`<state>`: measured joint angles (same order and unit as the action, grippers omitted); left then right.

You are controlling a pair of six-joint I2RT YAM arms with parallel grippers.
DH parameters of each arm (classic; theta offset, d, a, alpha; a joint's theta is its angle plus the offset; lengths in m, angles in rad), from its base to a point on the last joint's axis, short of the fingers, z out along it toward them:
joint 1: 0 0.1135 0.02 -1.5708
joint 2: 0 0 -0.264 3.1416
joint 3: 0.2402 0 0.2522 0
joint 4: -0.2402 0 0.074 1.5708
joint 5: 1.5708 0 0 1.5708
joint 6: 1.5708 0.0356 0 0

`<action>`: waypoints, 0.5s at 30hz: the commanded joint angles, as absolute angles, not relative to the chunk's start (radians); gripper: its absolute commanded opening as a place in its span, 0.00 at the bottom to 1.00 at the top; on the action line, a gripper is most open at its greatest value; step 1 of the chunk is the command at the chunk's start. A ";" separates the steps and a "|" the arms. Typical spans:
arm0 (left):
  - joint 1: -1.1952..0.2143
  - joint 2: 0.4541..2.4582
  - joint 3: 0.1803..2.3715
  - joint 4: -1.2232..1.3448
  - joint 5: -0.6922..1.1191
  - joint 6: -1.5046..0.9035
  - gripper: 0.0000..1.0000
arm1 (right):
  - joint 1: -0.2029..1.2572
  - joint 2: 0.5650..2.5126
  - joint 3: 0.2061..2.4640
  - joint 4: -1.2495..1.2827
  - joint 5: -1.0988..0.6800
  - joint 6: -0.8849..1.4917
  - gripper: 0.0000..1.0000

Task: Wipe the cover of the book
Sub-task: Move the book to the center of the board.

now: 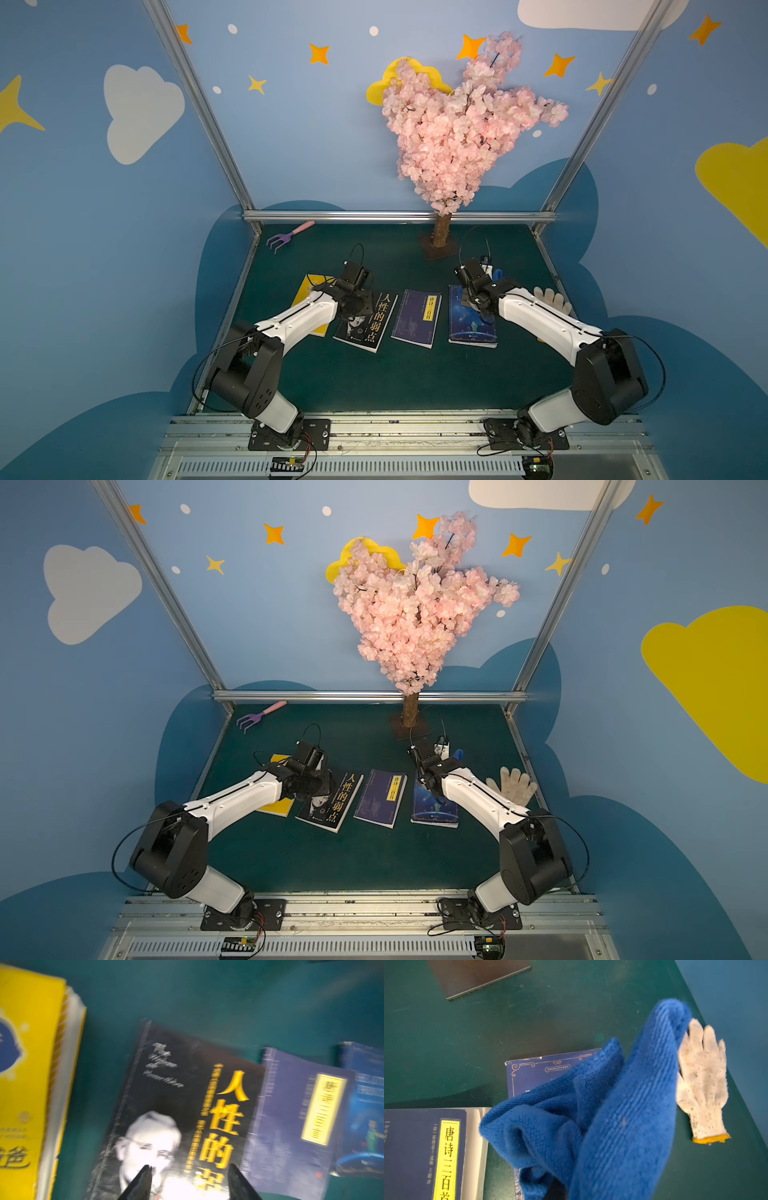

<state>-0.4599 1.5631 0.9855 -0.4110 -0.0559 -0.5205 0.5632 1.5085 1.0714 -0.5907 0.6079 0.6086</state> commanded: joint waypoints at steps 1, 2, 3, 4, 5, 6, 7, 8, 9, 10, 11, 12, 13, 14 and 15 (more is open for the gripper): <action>-0.431 1.563 0.944 -0.355 -0.062 -0.519 0.69 | 0.592 1.526 1.084 -0.573 0.662 0.589 0.00; -0.419 1.568 0.932 -0.343 -0.064 -0.522 0.70 | 0.594 1.528 1.086 -0.574 0.664 0.589 0.00; -0.407 1.577 0.927 -0.338 -0.062 -0.522 0.71 | 0.595 1.528 1.088 -0.577 0.664 0.589 0.00; -0.396 1.590 0.929 -0.342 -0.061 -0.519 0.71 | 0.595 1.528 1.088 -0.578 0.666 0.588 0.00; -0.381 1.606 0.937 -0.353 -0.062 -0.513 0.72 | 0.596 1.526 1.088 -0.580 0.665 0.589 0.00; -0.371 1.617 0.944 -0.361 -0.065 -0.505 0.72 | 0.596 1.524 1.088 -0.580 0.667 0.588 0.00; -0.361 1.632 0.950 -0.365 -0.067 -0.496 0.72 | 0.595 1.522 1.087 -0.580 0.669 0.588 0.00; -0.352 1.646 0.955 -0.366 -0.070 -0.489 0.72 | 0.595 1.521 1.084 -0.580 0.672 0.589 0.00; -0.346 1.659 0.960 -0.367 -0.071 -0.485 0.72 | 0.595 1.520 1.083 -0.580 0.674 0.589 0.00; -0.337 1.674 0.966 -0.366 -0.070 -0.479 0.72 | 0.595 1.521 1.085 -0.583 0.673 0.590 0.00; -0.329 1.687 0.970 -0.364 -0.072 -0.473 0.72 | 0.595 1.520 1.086 -0.582 0.670 0.591 0.00; -0.325 1.699 0.974 -0.363 -0.075 -0.469 0.72 | 0.595 1.520 1.087 -0.580 0.665 0.591 0.00; -0.321 1.712 0.980 -0.366 -0.076 -0.463 0.72 | 0.594 1.522 1.087 -0.579 0.658 0.589 0.00; -0.321 1.725 0.987 -0.374 -0.082 -0.455 0.72 | 0.595 1.525 1.087 -0.579 0.653 0.588 0.00; -0.320 1.739 0.997 -0.386 -0.091 -0.450 0.72 | 0.595 1.526 1.089 -0.581 0.652 0.589 0.00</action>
